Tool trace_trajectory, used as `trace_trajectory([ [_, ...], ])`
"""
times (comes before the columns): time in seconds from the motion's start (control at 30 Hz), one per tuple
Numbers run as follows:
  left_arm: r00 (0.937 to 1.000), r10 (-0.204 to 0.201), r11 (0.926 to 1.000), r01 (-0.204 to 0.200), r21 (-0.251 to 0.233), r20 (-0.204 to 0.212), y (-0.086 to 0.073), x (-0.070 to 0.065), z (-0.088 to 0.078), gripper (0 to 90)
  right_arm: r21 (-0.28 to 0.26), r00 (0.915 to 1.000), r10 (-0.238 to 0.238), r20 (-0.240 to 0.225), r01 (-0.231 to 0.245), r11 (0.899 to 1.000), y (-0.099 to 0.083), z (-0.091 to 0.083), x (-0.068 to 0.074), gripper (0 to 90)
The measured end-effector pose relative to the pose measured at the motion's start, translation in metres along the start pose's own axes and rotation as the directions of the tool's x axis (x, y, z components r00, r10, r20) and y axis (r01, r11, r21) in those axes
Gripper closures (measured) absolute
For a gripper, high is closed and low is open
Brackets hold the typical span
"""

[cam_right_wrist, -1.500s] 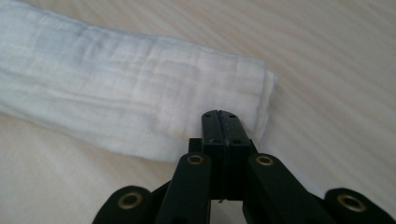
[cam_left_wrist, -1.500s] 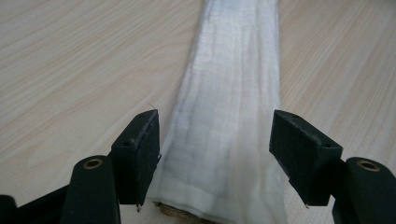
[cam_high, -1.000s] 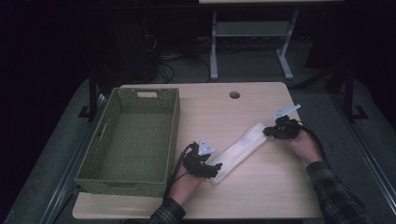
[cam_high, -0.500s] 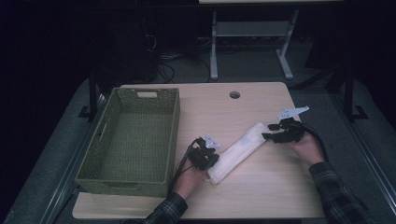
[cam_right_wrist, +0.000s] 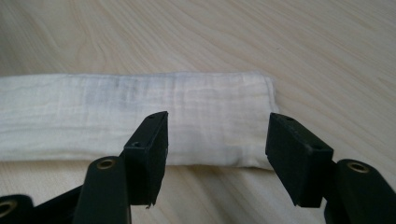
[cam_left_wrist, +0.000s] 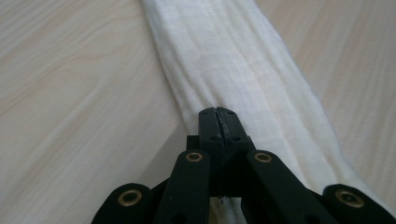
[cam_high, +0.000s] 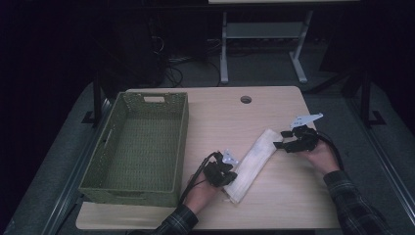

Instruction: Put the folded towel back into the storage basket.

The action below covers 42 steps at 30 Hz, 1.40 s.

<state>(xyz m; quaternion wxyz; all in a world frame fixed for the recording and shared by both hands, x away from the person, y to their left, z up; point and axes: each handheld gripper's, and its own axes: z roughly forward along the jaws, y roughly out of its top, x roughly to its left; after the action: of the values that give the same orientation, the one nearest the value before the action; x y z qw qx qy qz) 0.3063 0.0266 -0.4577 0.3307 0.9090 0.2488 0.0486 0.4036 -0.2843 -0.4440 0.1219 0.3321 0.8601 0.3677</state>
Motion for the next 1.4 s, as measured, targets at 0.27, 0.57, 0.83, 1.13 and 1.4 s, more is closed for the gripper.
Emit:
trace_trajectory([
  [0.27,0.9937,0.067,0.9977,-0.066,-0.016,0.09,0.006,-0.024,0.009,88.5,0.009,0.9996,-0.025,-0.013,0.025,1.0,0.001,0.004,0.005,35.0],
  [0.57,0.975,0.155,0.9879,-0.153,-0.025,0.159,0.018,-0.048,0.023,87.7,0.01,0.9992,-0.034,-0.024,0.034,0.999,0.001,0.007,0.008,33.2],
  [0.83,0.9612,0.198,0.9803,-0.193,-0.041,0.193,0.03,-0.062,0.035,86.0,0.028,0.9991,-0.041,-0.014,0.041,0.999,0.0,0.01,0.009,32.7],
  [1.13,0.9522,0.243,0.97,-0.235,-0.063,0.186,0.046,-0.048,0.028,51.4,0.021,0.9994,-0.029,-0.018,0.029,0.999,0.0,0.006,0.007,32.3],
  [1.4,0.8972,0.377,0.9261,-0.368,-0.084,0.23,0.064,-0.044,0.04,24.5,0.009,0.9998,-0.015,-0.011,0.015,1.0,-0.001,0.005,0.005,32.3],
])
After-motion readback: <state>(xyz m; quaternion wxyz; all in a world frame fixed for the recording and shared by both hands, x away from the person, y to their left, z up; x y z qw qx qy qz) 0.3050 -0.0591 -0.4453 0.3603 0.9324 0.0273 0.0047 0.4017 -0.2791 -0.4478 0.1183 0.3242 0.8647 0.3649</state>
